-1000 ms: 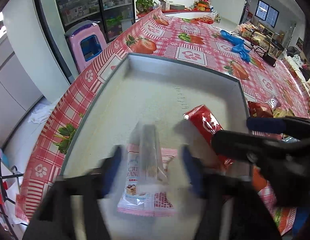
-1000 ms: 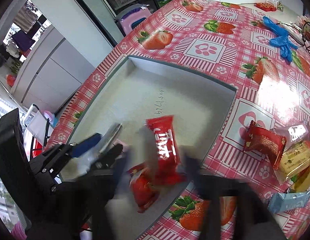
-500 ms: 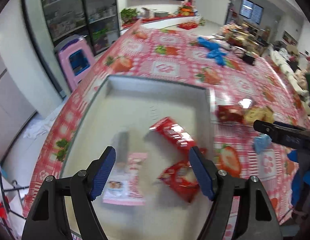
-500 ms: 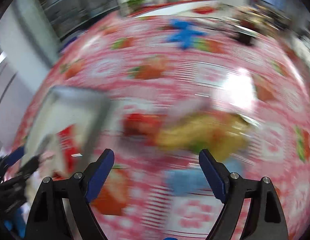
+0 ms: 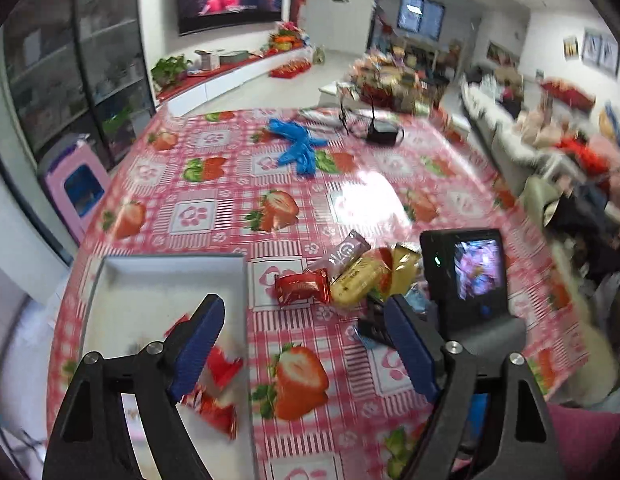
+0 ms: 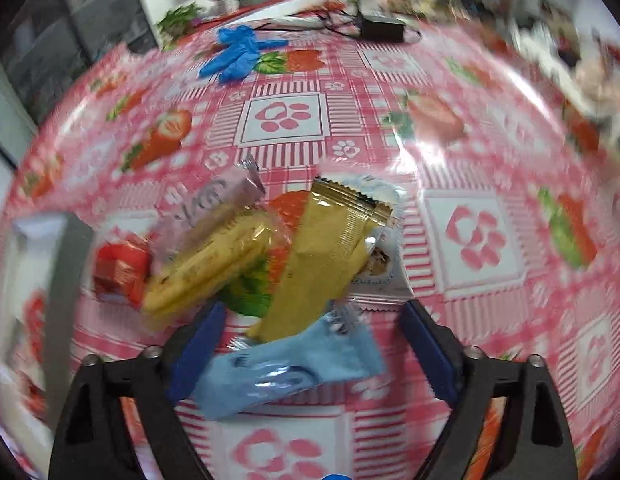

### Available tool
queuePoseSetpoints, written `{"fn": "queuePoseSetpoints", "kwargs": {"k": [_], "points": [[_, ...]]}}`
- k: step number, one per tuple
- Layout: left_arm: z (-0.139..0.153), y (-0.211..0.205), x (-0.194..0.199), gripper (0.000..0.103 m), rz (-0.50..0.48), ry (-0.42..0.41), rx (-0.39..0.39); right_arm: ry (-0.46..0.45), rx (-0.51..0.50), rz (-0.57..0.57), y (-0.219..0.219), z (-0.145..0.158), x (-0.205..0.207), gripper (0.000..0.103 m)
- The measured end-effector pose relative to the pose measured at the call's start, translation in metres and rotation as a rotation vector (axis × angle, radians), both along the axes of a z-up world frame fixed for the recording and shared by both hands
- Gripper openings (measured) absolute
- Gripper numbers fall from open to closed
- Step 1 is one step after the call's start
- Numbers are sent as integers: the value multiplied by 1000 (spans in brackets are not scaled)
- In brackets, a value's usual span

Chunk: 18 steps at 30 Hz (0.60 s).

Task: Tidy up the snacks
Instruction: 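Move both grippers back toward the remaining snack pile, then grasp the yellow cake packet with the left gripper while the right gripper grasps the light blue bar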

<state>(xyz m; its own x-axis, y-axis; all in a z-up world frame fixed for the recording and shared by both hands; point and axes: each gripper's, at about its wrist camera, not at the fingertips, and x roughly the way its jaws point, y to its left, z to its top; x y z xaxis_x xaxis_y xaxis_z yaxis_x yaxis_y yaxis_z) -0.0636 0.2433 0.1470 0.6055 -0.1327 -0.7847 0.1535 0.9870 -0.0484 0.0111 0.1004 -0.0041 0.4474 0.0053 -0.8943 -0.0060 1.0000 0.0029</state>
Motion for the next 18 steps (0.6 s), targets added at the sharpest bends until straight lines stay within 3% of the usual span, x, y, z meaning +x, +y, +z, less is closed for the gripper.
{"fn": "queuePoseSetpoints", "kwargs": {"k": [2, 5, 8, 13, 18], "points": [[-20, -17, 16, 85, -22, 10, 63, -13, -25, 50, -6, -3, -5, 101], [-53, -39, 36, 85, -63, 27, 148, -18, -23, 77, -34, -4, -17, 101], [-82, -60, 51, 85, -116, 56, 157, -23, -20, 97, -61, -4, -30, 102], [-120, -91, 67, 85, -171, 69, 254, -31, -17, 131, -78, -2, -40, 102], [-137, -99, 72, 85, -182, 67, 259, -25, 20, 169, -78, 0, -35, 102]]}}
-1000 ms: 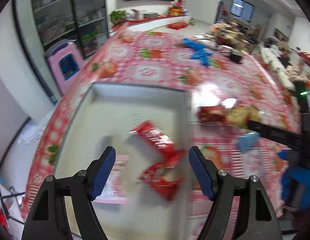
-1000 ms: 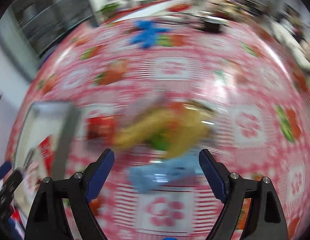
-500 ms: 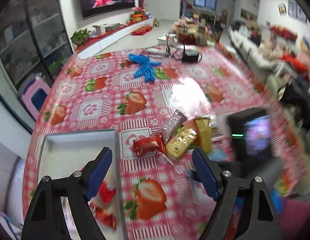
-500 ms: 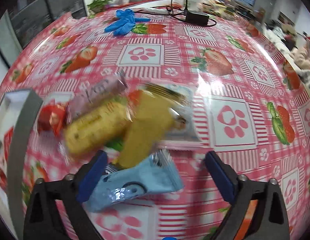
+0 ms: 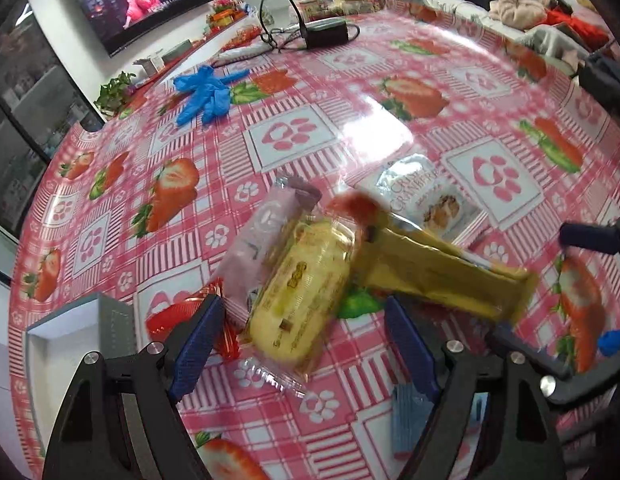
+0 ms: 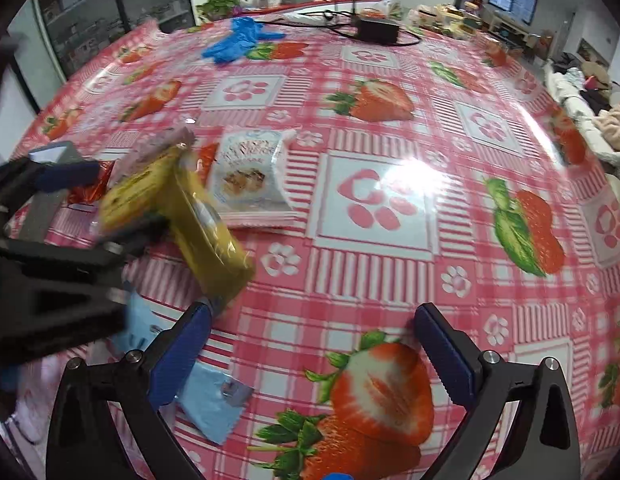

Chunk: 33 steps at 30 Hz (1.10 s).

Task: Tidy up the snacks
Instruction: 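Grasp the yellow cake packet with the left gripper while the right gripper grasps the light blue bar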

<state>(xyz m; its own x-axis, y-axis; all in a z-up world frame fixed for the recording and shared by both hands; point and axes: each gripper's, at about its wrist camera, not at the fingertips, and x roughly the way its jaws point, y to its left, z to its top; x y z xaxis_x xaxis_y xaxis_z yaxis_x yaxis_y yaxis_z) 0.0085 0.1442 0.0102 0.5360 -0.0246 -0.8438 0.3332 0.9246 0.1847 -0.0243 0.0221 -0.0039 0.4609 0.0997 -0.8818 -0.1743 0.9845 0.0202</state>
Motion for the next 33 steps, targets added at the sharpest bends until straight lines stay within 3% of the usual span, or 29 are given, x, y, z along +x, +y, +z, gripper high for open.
{"fn": "queuePoseSetpoints", "kwargs": {"k": [4, 8, 13, 17, 18, 19, 20, 22, 26, 31, 33], "points": [[-3, 10, 8, 86, 28, 36, -75, 1, 30, 64, 7, 2, 7, 102], [-4, 19, 11, 72, 70, 87, -165, 13, 40, 90, 13, 2, 13, 101], [-3, 17, 7, 64, 76, 71, -168, -11, 62, 148, 14, 16, -10, 101], [0, 13, 6, 47, 71, 65, -165, -15, 27, 276, 30, 16, -28, 100], [0, 13, 5, 42, 71, 67, -162, -13, 5, 295, 37, 12, -30, 95], [1, 14, 4, 41, 74, 71, -161, -2, 9, 305, 41, 9, -30, 68], [1, 16, 1, 40, 82, 74, -161, 21, 27, 315, 44, 5, -29, 50], [1, 23, -10, 40, 114, 73, -166, -11, -24, 310, 51, 7, -33, 28], [0, 39, -54, 40, 197, 61, -177, 16, 18, 239, 34, 8, -39, 27], [-1, 50, -117, 44, 288, 20, -180, 37, 26, 7, -21, 10, -67, 27], [-1, 51, -124, 72, 289, 5, -173, 46, 61, -54, -37, 11, -83, 28]]}}
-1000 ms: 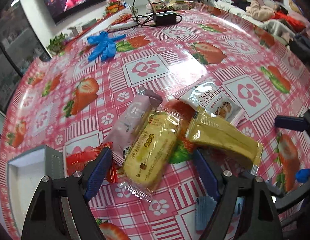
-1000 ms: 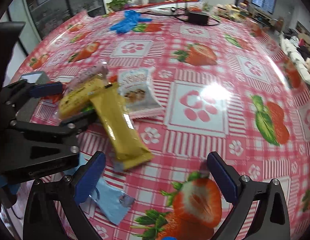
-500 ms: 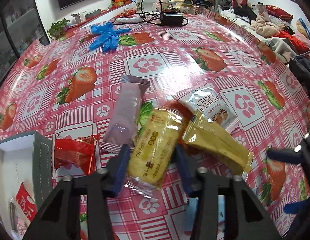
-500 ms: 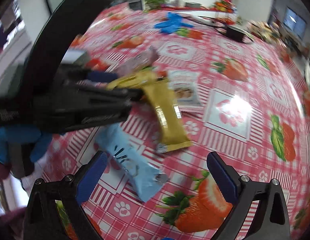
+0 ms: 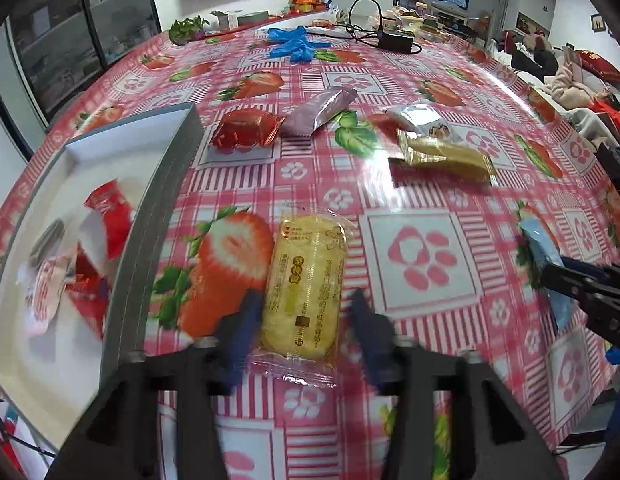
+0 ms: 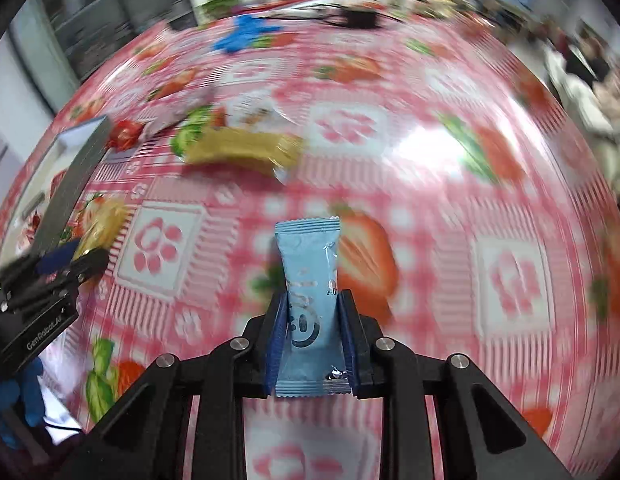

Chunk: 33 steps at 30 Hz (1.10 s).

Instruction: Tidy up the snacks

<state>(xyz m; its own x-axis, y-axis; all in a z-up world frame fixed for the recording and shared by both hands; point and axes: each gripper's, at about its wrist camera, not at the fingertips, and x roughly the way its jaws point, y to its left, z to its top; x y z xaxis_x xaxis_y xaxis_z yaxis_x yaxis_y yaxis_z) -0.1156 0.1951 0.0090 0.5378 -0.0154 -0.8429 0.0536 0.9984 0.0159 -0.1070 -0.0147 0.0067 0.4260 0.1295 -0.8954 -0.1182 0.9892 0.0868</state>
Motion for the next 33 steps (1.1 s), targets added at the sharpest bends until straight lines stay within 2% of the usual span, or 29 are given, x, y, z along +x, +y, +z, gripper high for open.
{"fn": "queuePoseSetpoints", "kwargs": {"k": [1, 2, 4, 7, 11, 13, 15, 17, 24, 33], "points": [[1, 0, -1, 78, -2, -8, 8, 0, 32, -5, -4, 0, -7, 34], [2, 1, 0, 80, -3, -18, 21, -4, 57, 2, -7, 1, -12, 63], [5, 2, 4, 82, -12, -20, 37, -26, 33, -3, -9, 3, -14, 96], [-2, 0, 16, 82, -7, -3, 47, -65, 8, -17, -11, 10, -6, 96], [-6, 0, 19, 85, 8, -36, -6, -57, -42, -7, -3, -1, 15, 96], [-9, 0, 17, 88, 6, -60, -25, -54, -43, 2, 1, -10, 14, 103], [-11, -2, 17, 99, -7, -86, -24, -93, -98, 20, 10, -14, 8, 103], [-12, -2, 21, 102, -22, -71, -41, -114, -80, 14, 9, -14, 5, 103], [-13, -5, 22, 102, -30, -71, -34, -198, -72, -2, 8, -17, -4, 103], [-13, -5, 22, 102, -28, -73, -34, -210, -71, -4, 9, -17, -4, 103]]}}
